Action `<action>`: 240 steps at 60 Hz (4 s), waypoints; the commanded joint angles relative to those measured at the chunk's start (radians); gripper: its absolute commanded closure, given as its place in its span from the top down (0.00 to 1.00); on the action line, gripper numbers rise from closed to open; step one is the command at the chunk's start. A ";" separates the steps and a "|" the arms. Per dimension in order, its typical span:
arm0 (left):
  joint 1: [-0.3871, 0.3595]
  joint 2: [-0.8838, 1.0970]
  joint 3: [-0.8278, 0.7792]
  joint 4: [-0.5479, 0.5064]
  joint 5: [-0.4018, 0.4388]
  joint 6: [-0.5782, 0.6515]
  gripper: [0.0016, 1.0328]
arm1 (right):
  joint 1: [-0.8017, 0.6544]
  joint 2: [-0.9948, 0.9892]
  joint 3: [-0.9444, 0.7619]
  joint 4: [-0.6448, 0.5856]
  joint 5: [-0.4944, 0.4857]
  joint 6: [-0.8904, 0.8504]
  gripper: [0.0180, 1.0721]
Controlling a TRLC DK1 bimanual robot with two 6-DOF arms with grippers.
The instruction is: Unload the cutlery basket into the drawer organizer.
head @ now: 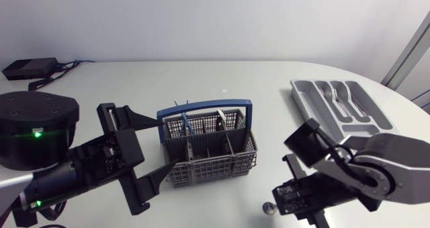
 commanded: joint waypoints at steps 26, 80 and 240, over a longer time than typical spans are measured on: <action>0.000 -0.013 -0.032 0.003 0.007 -0.001 0.89 | -0.785 0.179 0.179 0.016 -0.098 -0.582 0.05; -0.007 -0.027 -0.021 -0.013 -0.001 -0.067 0.89 | -1.223 0.660 0.516 0.254 -0.122 -0.913 0.39; 0.286 0.497 0.031 0.010 0.543 -0.055 0.03 | -0.112 0.398 0.275 0.686 -0.050 0.603 0.07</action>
